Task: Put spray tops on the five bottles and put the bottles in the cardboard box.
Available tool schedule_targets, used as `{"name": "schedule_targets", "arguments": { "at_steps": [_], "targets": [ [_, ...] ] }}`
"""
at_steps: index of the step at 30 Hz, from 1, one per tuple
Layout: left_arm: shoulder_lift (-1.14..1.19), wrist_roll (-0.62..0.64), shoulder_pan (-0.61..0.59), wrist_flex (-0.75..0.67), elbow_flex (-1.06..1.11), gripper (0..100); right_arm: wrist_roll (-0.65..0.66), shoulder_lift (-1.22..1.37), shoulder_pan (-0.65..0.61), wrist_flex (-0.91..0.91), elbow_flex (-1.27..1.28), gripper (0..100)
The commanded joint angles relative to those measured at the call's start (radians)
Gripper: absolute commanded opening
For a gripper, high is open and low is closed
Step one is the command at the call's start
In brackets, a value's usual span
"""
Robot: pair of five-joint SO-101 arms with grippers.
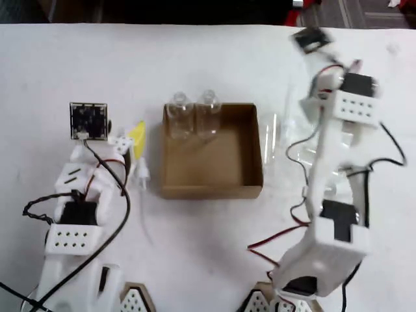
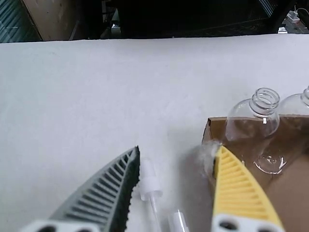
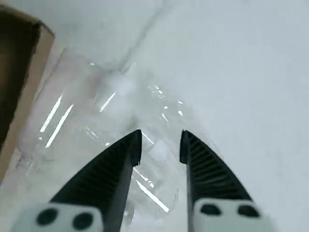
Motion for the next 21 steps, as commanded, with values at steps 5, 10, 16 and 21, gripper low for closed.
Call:
{"name": "schedule_targets", "arguments": {
  "at_steps": [5, 10, 16, 21],
  "targets": [
    [-0.018, -0.014, 0.007, 0.0, -0.008, 23, 0.14, 0.294, -0.062, 0.137, -0.33, 17.4],
    [-0.018, -0.014, 0.007, 0.0, -0.006, 23, 0.161, 0.535, -0.038, 0.265, -0.646, 17.3],
    [-0.018, -0.014, 0.007, 0.0, -0.006, 23, 0.221, 0.769, 0.005, 0.367, -0.993, 17.3],
    [-0.018, -0.014, 0.007, 0.0, -0.006, 23, 0.261, 0.888, 0.039, 0.398, -1.158, 17.3]
  ]
}}
